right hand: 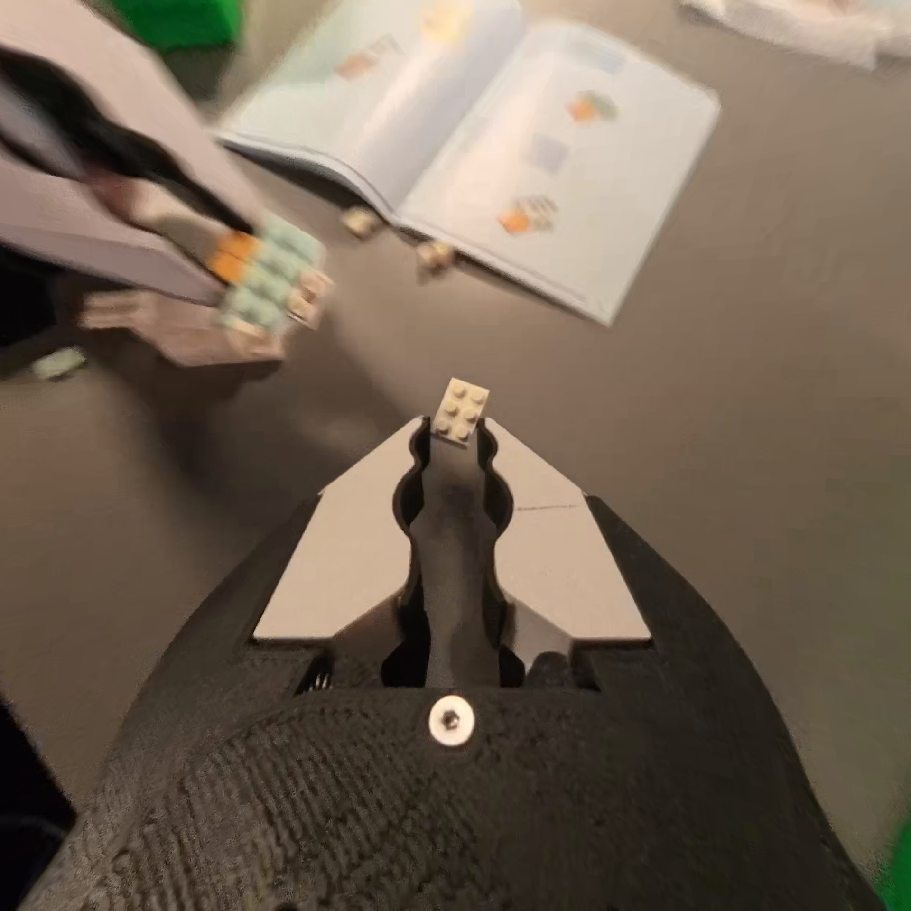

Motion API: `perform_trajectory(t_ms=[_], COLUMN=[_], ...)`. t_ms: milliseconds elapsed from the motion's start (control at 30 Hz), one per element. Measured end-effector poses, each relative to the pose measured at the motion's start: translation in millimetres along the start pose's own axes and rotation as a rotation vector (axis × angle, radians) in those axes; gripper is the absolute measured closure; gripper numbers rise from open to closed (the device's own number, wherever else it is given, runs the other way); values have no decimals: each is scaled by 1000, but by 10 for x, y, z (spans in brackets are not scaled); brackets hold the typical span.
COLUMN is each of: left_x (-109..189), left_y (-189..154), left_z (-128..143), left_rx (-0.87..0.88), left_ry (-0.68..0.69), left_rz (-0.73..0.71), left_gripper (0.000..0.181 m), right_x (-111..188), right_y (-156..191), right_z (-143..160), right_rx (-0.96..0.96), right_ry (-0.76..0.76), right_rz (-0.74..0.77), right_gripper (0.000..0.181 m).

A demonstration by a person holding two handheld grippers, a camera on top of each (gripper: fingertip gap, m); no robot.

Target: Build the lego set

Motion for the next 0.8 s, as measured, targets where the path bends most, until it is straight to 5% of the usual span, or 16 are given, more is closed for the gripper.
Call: perform_trajectory(t_ms=[33, 133, 300, 500, 800], left_x=[6, 34, 66, 125, 149], left_y=[-8, -54, -96, -141, -173], left_z=[-11, -62, -107, -175, -200], left_rx=[19, 82, 130, 146, 145], left_ry=[-21, -98, -163, -242, -275], left_rz=[26, 140, 233, 314, 358], left_gripper=[165, 165, 165, 165, 165], right_x=[71, 361, 553, 515, 513], right_y=[76, 381, 621, 668, 717], right_z=[-91, -337, -491, -473, -491], right_rx=[77, 317, 521, 605, 626], right_ry=[-42, -154, -56, 120, 171], right_rz=[-88, -344, -503, -549, -594], right_gripper=[163, 165, 165, 165, 164])
Point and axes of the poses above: each gripper's, where its closed fingertips meet, x back along the fingers, z out of its underside, y = z × x across the jaws, the point moved 6 cm from there along x, back along the fingers, and after that the axes turned 14 degrees about -x, right-handed, at the moved point
